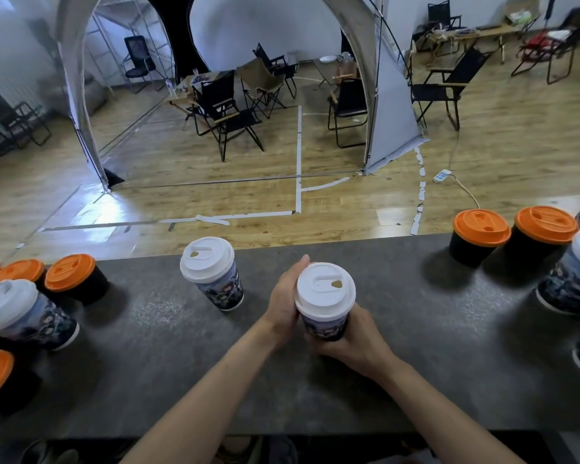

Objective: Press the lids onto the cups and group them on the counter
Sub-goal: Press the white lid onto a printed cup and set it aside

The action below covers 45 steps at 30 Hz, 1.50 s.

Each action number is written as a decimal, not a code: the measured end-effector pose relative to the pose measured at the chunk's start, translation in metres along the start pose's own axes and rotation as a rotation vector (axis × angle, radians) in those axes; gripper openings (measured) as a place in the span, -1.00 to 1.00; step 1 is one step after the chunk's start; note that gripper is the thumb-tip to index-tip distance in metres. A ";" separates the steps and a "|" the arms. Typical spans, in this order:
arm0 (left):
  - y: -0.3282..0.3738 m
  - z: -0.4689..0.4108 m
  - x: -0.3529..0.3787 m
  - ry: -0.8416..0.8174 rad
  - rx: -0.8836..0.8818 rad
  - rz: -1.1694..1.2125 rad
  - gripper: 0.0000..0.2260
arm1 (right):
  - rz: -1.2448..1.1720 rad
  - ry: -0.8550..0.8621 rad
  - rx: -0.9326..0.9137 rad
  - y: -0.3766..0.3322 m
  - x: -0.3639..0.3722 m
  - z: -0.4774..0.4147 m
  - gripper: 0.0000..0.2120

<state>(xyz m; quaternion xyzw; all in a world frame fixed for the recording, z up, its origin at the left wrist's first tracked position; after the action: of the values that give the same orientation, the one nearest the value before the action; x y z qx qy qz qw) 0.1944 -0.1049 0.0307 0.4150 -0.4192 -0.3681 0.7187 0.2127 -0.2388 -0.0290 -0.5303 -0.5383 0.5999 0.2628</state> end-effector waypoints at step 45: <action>-0.015 0.026 -0.007 0.272 0.293 -0.023 -0.57 | -0.055 -0.043 -0.114 -0.004 0.009 0.003 -0.04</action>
<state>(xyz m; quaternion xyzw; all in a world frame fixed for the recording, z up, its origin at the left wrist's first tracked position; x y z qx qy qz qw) 0.1652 -0.1120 0.0233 0.5658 -0.3625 -0.2521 0.6964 0.2065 -0.2302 -0.0290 -0.5163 -0.5914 0.5721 0.2372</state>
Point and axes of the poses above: each hand's wrist, its own z-axis away from the middle knuckle, its own x-axis out of the palm, y = z × x, the point moved 5 cm from there along -z, towards the middle knuckle, and after that the axes turned 5 degrees about y, right-handed, at the moved point
